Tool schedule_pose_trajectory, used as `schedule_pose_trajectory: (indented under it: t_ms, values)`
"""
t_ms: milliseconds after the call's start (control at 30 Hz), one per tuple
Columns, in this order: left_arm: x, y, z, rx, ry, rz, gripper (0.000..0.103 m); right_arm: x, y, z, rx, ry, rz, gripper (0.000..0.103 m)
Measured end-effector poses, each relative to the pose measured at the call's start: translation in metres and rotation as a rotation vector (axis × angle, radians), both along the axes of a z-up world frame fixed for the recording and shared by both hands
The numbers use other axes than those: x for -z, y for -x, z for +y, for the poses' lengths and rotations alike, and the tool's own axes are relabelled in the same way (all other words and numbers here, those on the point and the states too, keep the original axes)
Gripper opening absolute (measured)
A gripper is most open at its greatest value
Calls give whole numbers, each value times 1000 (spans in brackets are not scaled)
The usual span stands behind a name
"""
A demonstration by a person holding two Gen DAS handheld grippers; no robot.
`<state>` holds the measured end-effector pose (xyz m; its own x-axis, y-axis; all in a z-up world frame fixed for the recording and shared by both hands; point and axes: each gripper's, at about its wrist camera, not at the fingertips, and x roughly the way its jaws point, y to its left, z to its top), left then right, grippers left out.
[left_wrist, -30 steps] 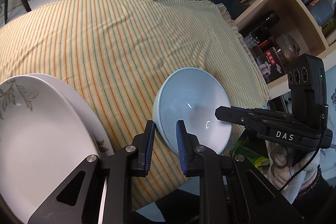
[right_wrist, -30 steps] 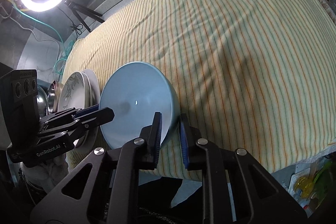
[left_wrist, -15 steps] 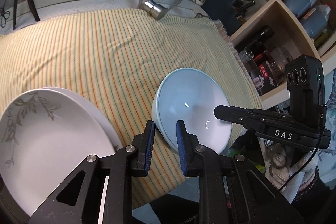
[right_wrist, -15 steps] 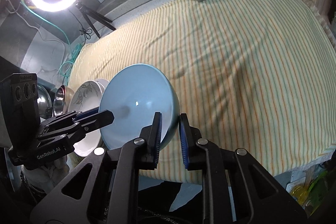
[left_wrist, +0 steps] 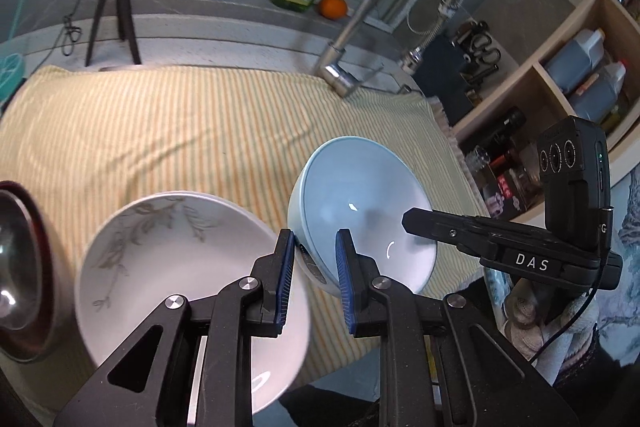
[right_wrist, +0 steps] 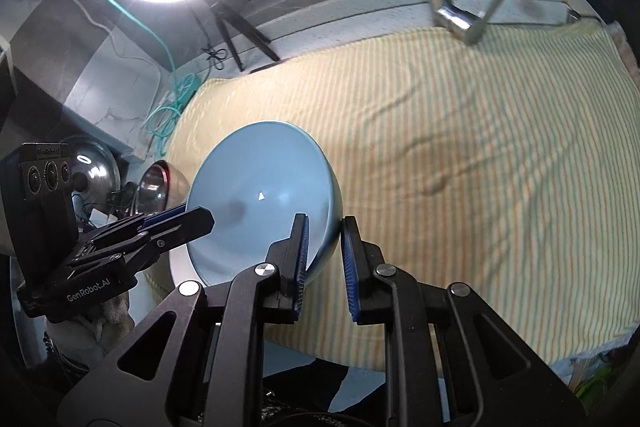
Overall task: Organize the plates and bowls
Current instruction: 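Carry the pale blue bowl and lower it into the red-outside bowl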
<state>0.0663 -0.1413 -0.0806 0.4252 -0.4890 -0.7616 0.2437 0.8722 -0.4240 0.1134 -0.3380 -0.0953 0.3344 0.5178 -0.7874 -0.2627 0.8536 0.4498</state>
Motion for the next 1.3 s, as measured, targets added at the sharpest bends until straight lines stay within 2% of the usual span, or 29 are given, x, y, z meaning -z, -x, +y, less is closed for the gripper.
schedule_pose_trajectory:
  t_ms: [367,833,1300]
  values:
    - [-15,14,82,-169,-7,-38,19,-21,-8,95,-172,-13,-60,17]
    - [-14,29,176,-361,-25,-34,19,-17,-8,213,-331,-18,-68,17]
    - [4,36,223,-444,-17,14,19,4,-8,270,-397,22,-32,17]
